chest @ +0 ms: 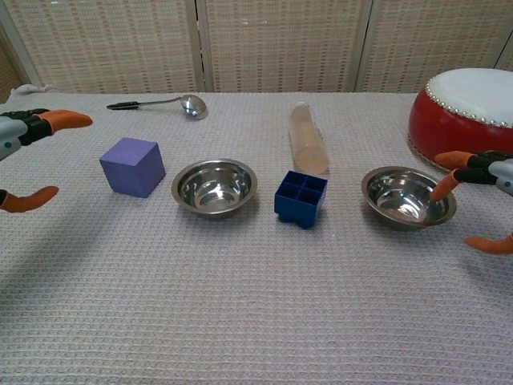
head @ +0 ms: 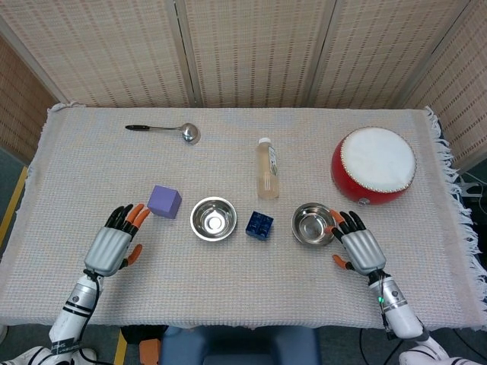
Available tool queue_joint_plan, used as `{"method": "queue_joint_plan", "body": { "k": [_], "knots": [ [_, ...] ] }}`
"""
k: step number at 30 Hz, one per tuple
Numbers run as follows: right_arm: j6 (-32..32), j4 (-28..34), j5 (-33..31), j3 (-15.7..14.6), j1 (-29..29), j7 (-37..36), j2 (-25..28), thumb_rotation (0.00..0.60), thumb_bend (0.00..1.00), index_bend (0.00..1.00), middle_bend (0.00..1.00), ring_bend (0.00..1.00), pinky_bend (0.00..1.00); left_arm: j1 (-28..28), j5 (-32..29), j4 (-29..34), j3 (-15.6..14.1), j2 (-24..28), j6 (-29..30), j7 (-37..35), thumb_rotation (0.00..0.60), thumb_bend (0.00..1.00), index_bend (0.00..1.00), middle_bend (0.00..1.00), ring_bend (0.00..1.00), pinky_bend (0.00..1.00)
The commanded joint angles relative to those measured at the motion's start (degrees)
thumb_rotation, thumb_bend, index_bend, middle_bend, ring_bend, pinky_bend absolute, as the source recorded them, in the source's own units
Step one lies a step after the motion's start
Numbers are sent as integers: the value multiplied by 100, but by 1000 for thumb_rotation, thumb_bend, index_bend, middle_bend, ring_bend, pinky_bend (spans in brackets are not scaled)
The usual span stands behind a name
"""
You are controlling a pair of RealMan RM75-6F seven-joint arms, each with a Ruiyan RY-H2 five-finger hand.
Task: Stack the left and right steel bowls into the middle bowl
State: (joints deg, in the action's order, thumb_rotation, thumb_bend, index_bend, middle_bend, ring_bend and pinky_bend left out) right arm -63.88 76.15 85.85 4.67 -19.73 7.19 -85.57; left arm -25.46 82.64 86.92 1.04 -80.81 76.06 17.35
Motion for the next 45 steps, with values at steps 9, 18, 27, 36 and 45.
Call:
{"method": "queue_joint_plan", "body": {
  "k": [9,18,27,36,45],
  "knots": [
    [93,-954,31,37,-398,-330,-777,600,406,554,17,0,0,155,40,-242,121,47,92,-478,600,413,0,0,0,80],
    [-743,-773,230,94,-257,-434,-806,600,450,667,76,0,0,290,115,-310,187,110,261,-573,600,413,0,0,0,80],
    [-1221,306,567,231,-360,-18,-468,600,450,667,77,0,0,495,123,-271,225,332,457,-658,600,413,0,0,0,80],
    [-578,740,534,775,-1255,646,-876,600,449,667,80,0,0,700,84,-191,308,587,653,-878,600,412,0,0,0,80],
    [147,170,79,1073,-2069,913,-1777,600,448,667,86,0,0,860,-5,-130,398,791,747,-1067,600,413,0,0,0,80]
  ]
}}
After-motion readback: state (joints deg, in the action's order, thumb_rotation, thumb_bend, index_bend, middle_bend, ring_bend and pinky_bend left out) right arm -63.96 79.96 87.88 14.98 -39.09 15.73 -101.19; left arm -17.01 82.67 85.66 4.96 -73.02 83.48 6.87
